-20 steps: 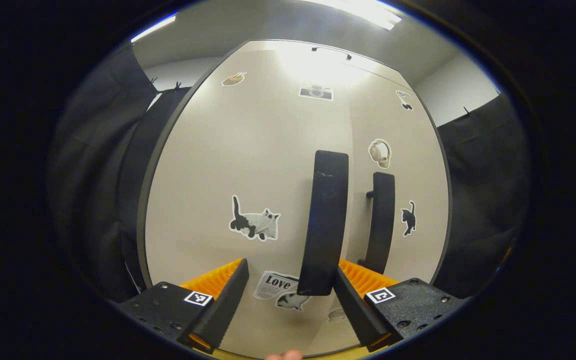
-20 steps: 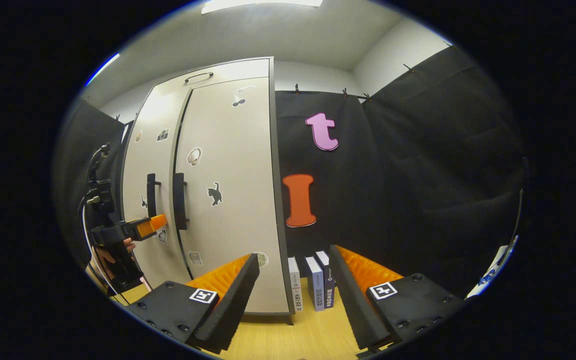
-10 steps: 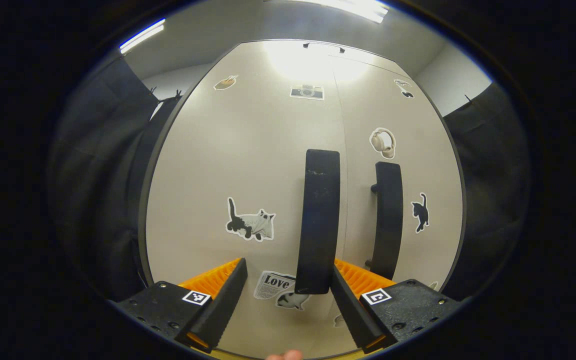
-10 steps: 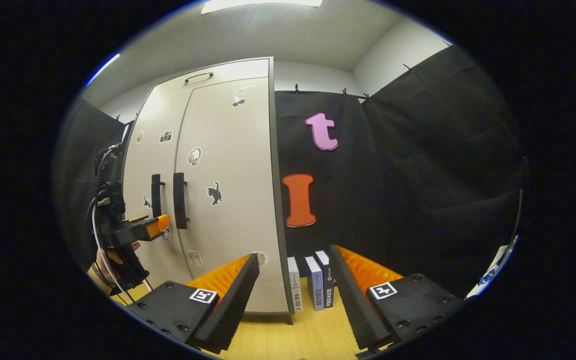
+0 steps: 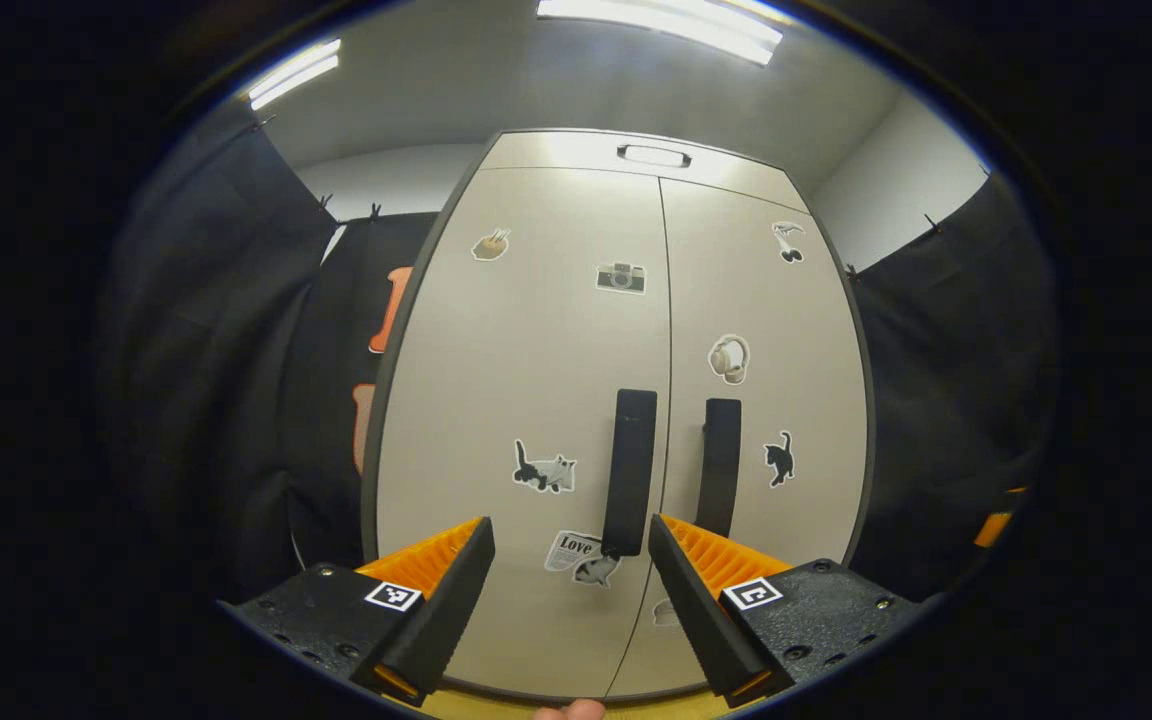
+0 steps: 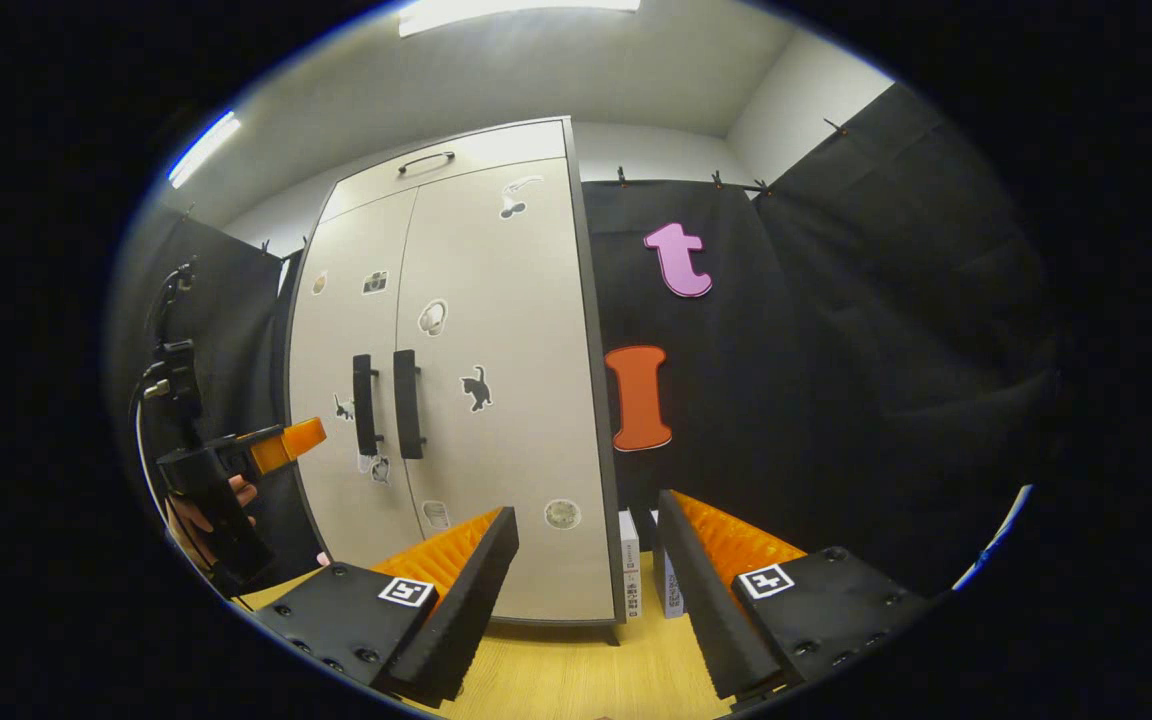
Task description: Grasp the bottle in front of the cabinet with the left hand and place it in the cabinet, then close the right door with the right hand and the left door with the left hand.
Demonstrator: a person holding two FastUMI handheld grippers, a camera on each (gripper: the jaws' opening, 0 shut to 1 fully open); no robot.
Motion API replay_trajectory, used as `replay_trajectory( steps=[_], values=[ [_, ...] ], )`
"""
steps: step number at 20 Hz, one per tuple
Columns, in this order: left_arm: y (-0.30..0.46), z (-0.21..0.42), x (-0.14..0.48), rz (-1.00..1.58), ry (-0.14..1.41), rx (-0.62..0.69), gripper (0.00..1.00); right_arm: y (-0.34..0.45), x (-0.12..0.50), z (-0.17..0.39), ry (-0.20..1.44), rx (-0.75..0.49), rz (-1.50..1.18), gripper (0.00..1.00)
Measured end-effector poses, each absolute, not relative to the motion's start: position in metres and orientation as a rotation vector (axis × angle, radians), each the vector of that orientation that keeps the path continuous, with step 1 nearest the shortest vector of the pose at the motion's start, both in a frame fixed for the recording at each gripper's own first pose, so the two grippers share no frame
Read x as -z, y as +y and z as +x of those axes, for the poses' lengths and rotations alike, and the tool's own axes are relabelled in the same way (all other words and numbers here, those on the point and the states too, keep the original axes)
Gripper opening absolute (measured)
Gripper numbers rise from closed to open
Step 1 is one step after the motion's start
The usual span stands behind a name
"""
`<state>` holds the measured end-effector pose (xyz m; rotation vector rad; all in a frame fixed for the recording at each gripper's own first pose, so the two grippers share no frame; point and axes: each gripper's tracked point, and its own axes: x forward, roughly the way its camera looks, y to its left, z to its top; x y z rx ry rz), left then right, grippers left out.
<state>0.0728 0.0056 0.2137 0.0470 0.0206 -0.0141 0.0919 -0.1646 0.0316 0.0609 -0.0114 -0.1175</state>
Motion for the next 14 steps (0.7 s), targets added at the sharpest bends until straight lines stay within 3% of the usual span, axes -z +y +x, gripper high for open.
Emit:
replay_trajectory(
  steps=[7, 9, 14],
  values=[
    [0.032, 0.004, -0.211, 0.058, 0.03, -0.073, 0.95, -0.126, -0.022, 0.076, 0.01, 0.021, 0.04, 0.94],
    [0.034, -0.012, -0.204, 0.042, 0.044, -0.093, 0.92, -0.12, -0.02, 0.072, 0.013, 0.007, 0.041, 0.94],
    [0.032, -0.042, -0.183, -0.022, 0.09, -0.102, 0.95, -0.118, -0.017, 0.06, 0.01, 0.005, 0.042, 0.94]
  ],
)
